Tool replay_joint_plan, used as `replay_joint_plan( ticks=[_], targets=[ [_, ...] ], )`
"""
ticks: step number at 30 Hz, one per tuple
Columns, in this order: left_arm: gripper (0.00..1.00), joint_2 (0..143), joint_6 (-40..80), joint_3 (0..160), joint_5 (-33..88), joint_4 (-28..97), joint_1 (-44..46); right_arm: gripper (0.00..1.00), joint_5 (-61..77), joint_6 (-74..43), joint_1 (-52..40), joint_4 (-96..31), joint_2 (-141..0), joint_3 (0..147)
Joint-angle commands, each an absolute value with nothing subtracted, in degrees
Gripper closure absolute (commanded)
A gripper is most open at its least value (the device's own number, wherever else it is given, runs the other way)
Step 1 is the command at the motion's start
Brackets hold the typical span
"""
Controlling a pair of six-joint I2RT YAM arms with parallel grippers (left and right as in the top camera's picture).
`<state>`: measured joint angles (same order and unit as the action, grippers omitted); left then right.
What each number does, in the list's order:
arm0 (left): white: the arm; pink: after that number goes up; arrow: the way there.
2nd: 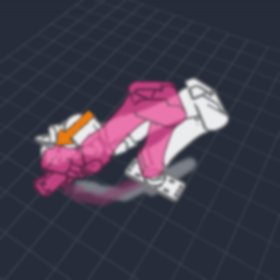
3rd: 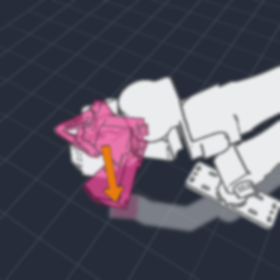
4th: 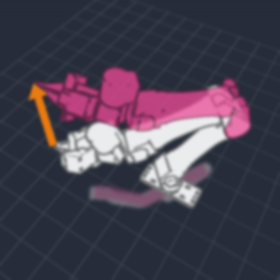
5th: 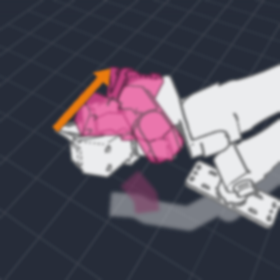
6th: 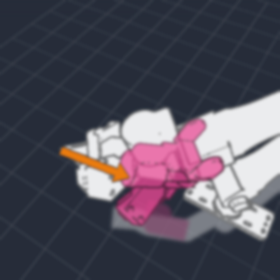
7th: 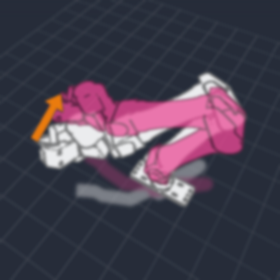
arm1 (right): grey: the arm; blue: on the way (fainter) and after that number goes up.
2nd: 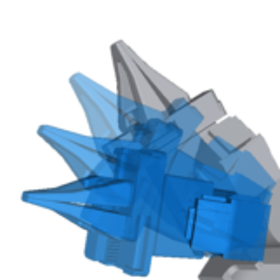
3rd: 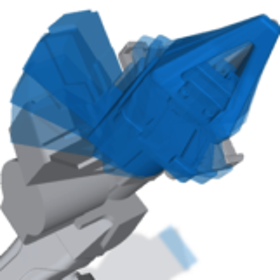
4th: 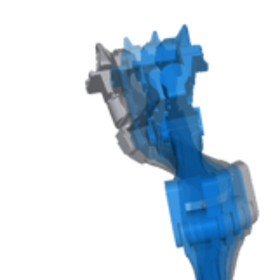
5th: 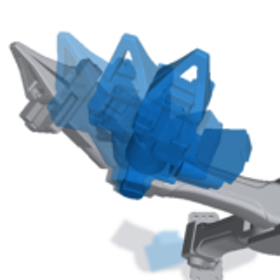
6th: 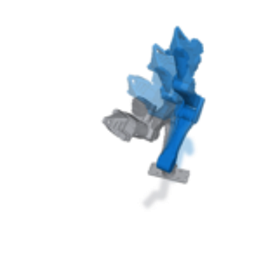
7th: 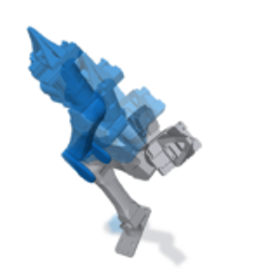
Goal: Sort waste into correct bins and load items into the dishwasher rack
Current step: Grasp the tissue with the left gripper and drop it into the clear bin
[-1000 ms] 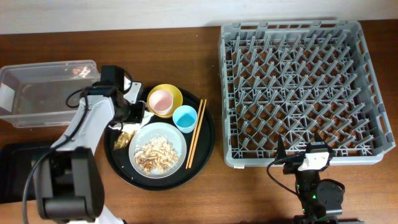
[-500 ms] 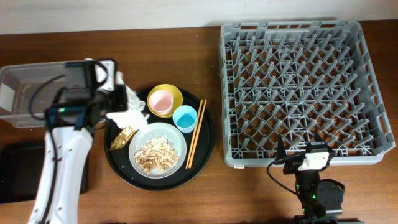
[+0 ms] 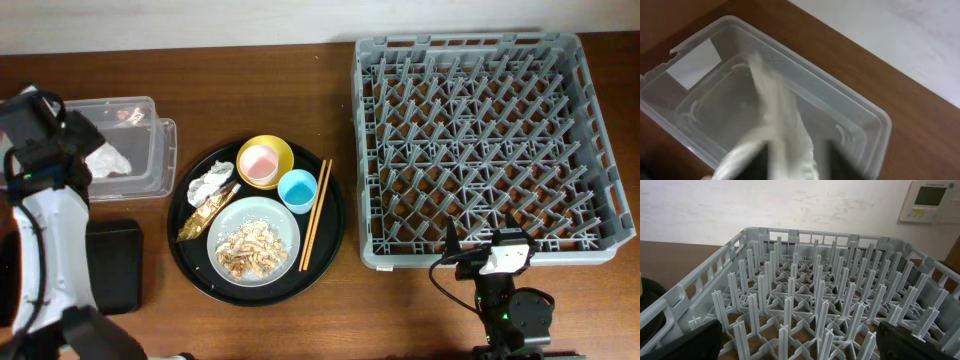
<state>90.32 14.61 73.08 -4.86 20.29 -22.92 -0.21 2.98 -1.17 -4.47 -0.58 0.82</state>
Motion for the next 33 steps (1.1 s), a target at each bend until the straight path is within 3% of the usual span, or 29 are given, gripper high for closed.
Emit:
replay_joint_plan(
  ticks=[1,2,5,8,10,11,12,13,14,18,21,27,33],
  targets=[
    [0.47,90.2,15.0,73.8,-1.3,18.0,-23.2,0.02,-0.7,3.0,-1.5,-4.6,-0.2,0.3],
    [0.39,89.4,15.0,73.8,1.5,18.1,-23.2,0.02,-0.7,3.0,-1.5,-4.6,-0.2,0.3],
    [0.29,83.8,15.0,73.8,11.6,22.3,-23.2,0.02,-0.7,3.0,-1.4,-4.6,-0.2,0.3],
    [0.28,71.4,15.0,73.8,26.5,37.2,-23.2,0.02,-0.7,3.0,-1.5,-4.6,-0.2,0.3],
    [0.28,66.9,15.0,73.8,28.7,46.1,-22.8,0.02,-0.7,3.0,-1.4,-4.6,-0.2,0.3],
    [0.31,65.4,14.9,73.8,28.7,51.4,-22.3,0.02,-0.7,3.0,-1.4,-4.6,-0.2,0.3],
    [0.53,65.0,14.9,73.8,28.2,57.2,-21.6,0.02,-0.7,3.0,-1.5,-4.6,-0.2,0.3],
    [0.65,65.2,14.3,73.5,27.1,60.5,-20.7,0.02,-0.7,3.0,-1.5,-4.6,-0.2,0.3],
    [0.66,65.5,12.7,72.6,26.0,62.4,-19.7,0.02,-0.7,3.0,-1.5,-4.6,-0.2,0.3],
    [0.66,68.4,7.5,69.0,24.0,62.0,-14.5,0.02,-0.7,3.0,-1.5,-4.6,-0.2,0.3],
    [0.53,72.3,2.2,69.0,22.0,59.1,-8.2,0.02,-0.7,3.0,-1.4,-4.6,-0.2,0.3],
    [0.59,85.2,2.3,69.0,5.5,50.3,-0.4,0.02,-0.7,3.0,-1.4,-4.6,-0.2,0.3],
    [0.57,97.8,-5.8,69.0,4.9,41.2,0.8,0.02,-0.7,3.0,-1.4,-4.6,-0.2,0.3]
  ],
)
